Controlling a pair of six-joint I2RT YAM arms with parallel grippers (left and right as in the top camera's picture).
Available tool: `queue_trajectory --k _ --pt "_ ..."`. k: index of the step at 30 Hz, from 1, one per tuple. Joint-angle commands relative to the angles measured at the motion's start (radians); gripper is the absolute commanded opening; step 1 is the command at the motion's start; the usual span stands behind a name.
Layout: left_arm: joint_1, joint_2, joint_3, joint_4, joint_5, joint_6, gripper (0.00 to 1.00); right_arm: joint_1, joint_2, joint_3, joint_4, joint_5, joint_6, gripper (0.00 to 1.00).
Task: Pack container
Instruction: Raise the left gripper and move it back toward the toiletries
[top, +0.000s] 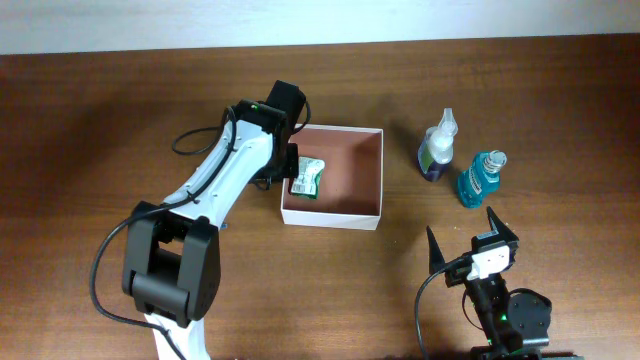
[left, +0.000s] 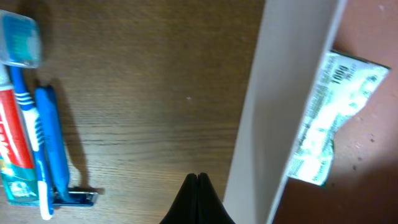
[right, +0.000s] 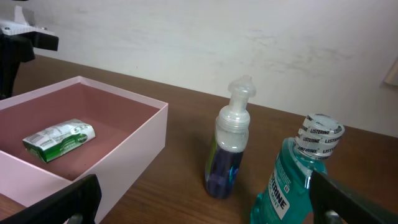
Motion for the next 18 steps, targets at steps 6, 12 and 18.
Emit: queue_trajectory --k 6,12,18 --pt "-0.001 -0.026 -0.01 -0.039 0.09 0.002 0.0 -0.008 -0.007 -0.007 -0.001 0.002 0.004 0.98" --pt "-0.001 -0.026 -0.01 -0.097 0.09 0.003 0.0 -0.008 -0.007 -0.007 -0.002 0.002 0.004 0.99" --pt "-0.001 -0.026 -0.01 -0.129 0.103 0.008 0.0 -0.008 -0.007 -0.007 -0.001 0.002 0.004 0.98"
